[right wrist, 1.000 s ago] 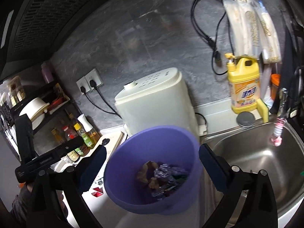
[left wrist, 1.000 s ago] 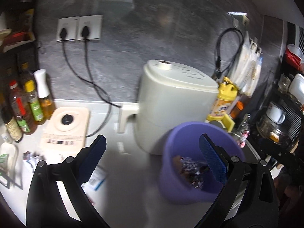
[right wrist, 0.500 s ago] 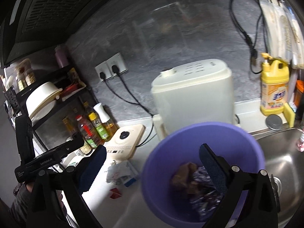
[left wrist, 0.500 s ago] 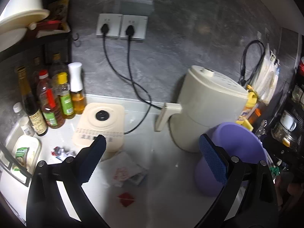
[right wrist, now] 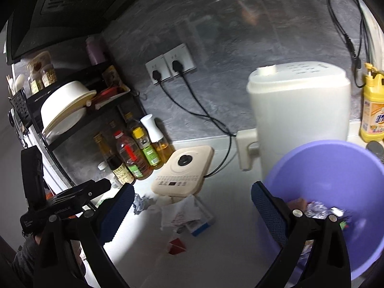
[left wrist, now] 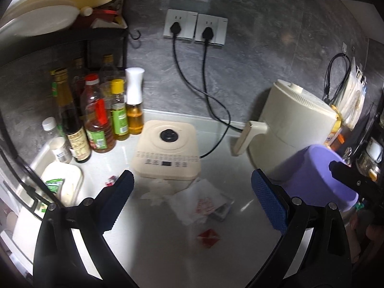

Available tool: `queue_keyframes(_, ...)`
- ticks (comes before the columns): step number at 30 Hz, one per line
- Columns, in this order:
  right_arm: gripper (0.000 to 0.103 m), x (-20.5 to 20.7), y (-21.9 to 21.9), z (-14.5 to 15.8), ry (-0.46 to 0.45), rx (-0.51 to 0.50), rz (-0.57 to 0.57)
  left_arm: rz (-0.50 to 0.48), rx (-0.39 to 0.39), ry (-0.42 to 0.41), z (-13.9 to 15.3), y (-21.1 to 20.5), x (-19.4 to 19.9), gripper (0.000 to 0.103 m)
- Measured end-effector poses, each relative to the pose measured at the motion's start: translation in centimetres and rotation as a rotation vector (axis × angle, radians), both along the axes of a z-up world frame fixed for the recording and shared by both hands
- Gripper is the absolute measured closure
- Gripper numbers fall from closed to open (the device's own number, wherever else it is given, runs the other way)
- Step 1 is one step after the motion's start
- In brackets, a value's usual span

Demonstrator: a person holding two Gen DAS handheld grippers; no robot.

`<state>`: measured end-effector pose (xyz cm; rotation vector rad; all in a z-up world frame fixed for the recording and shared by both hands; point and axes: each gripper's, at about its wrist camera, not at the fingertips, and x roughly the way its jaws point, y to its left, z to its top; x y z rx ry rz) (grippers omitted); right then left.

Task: Collect trash
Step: 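Move both tools back toward the remaining trash on the counter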

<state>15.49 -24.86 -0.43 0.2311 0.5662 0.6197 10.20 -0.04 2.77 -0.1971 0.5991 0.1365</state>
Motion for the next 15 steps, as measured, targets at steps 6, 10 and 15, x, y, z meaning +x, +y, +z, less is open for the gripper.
queue_keyframes(6,0.007,-1.0,2.6,-0.8,-0.004,-0.007,0.001,-0.016,0.012,0.024,-0.9,2.1,-1.4,0.006)
queue_keyframes(10,0.007,-1.6,4.0,-2.1,0.028,-0.026,0.008,-0.026,-0.004,0.035,-1.9,3.0,-2.1,0.006)
queue_keyframes(15,0.007,-2.0,6.2,-4.0,0.059,-0.071,0.023,-0.034,-0.035,0.068,-3.8,4.0,-2.6,0.006)
